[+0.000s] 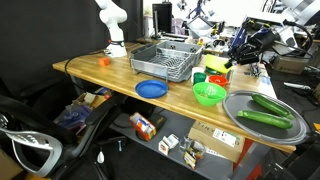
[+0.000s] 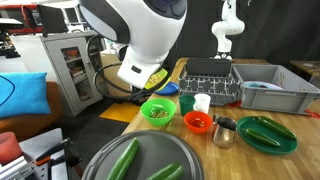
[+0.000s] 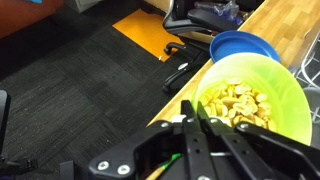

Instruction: Pour the contents from yellow bowl into the orange bowl

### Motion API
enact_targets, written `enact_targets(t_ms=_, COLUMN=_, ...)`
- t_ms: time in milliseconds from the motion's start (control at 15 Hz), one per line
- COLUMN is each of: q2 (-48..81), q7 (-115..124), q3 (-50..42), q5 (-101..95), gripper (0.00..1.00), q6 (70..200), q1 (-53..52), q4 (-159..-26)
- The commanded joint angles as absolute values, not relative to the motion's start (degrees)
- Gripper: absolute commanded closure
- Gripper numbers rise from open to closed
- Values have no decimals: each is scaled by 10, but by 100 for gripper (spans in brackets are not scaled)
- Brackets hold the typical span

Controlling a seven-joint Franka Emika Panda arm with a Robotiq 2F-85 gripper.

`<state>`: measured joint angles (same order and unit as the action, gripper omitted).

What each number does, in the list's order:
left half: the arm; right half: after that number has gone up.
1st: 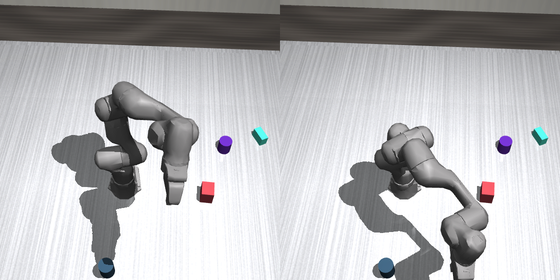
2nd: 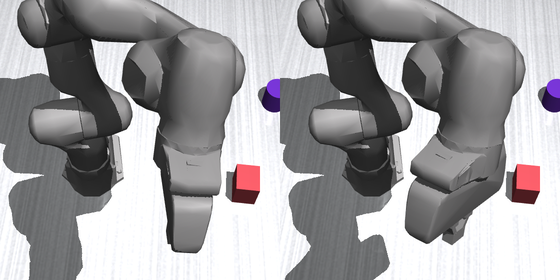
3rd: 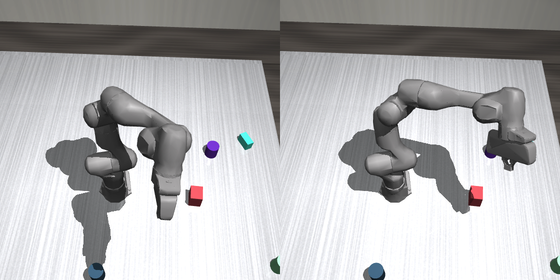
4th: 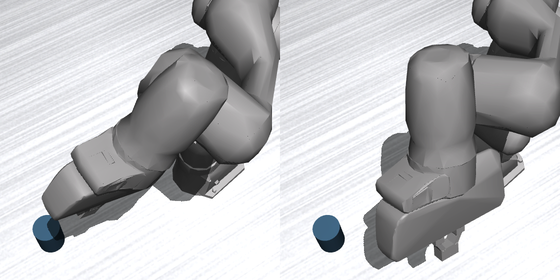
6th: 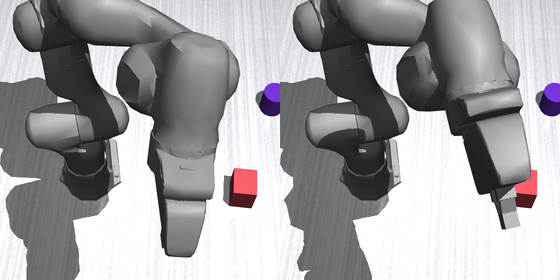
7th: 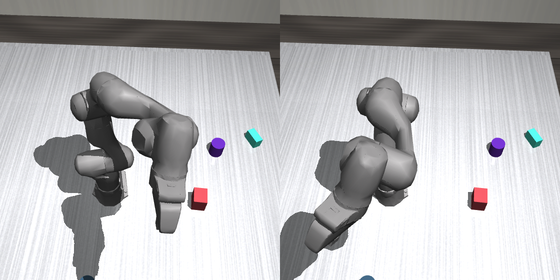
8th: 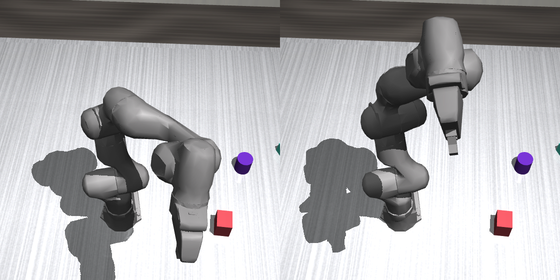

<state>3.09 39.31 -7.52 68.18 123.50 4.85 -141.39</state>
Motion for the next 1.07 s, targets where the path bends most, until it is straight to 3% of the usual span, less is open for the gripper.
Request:
enact_targets(t_ms=0, q2=51, q7=377, q3=-84, q5=701, gripper=99, q6=1199, q1=66, q4=-1384)
enact_targets(t_ms=1000, q2=199, q7=370, q3=-102, q5=795, gripper=99, q6=1128, q1=95, q4=-1267)
